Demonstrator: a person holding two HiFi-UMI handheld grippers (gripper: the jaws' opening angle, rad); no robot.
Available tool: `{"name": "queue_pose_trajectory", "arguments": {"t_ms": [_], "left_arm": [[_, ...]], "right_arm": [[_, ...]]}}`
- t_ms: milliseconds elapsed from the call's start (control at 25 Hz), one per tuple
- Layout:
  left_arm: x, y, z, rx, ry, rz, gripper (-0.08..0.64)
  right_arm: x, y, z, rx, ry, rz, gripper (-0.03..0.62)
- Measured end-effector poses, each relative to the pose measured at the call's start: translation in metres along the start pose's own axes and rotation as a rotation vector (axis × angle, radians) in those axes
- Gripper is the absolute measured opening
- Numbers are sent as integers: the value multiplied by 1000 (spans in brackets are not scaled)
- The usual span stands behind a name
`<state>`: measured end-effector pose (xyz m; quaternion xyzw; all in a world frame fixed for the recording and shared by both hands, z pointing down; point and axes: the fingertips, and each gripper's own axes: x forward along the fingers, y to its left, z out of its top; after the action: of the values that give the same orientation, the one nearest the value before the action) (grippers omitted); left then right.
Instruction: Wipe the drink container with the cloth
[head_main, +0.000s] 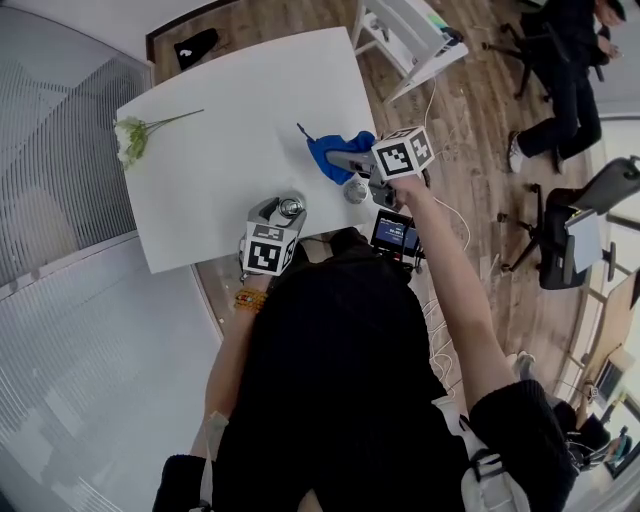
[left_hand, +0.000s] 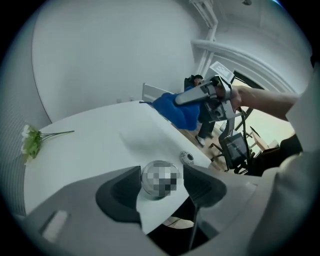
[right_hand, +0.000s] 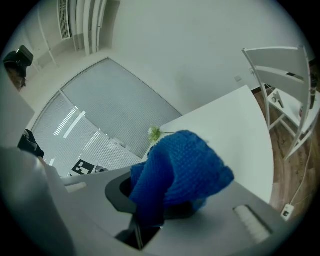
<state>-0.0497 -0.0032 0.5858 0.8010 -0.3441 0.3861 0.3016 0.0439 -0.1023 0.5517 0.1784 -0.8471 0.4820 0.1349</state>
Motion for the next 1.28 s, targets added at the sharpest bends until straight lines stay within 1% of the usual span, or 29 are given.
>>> {"name": "queue_pose_trajectory", "arguments": {"t_ms": [80,160,200,280,320,400,480,560,680,760,800,880,1040,1160,1280], "left_arm": [[5,-3,-7,2,31,9,291],[10,-1,-12,12,43,29,288],[11,1,-12,29,35,41,259],[12,2,-13,81,12,51,258],[12,2,-13,118,3,45,258],[13,-2,-15,227,-8,-3,256],[14,-4,-17,364,-9,-85,256],[13,-4,-18,471,9,-176,254],[14,-5,-15,583,52,-299,254],[17,-8,-12,630,88,-336,256],[18,-10,-10,636,100,-337,256],[20,-12,-8,611,110,-318,258],[16,-8,-13,572,123,-243,259],[11,-5,-15,511,108,-204,259],[10,-1,-16,456,103,-168,259]], "right_arm": [[2,1,-1,-8,17,11,91],[4,2,-4,-17,33,16,91],[6,3,-6,-21,40,17,91],[10,5,-9,-27,50,21,91],[12,9,-10,-29,57,30,91],[16,16,-14,-35,88,55,91],[20,20,-23,-47,148,78,91],[24,24,-31,-52,203,101,91],[33,32,-39,-17,226,135,91],[43,34,-47,31,225,141,87],[48,34,-52,56,228,136,87],[55,32,-65,94,241,115,87],[66,28,-83,141,254,79,87],[69,26,-88,177,247,73,87],[73,23,-93,165,273,57,87]]}}
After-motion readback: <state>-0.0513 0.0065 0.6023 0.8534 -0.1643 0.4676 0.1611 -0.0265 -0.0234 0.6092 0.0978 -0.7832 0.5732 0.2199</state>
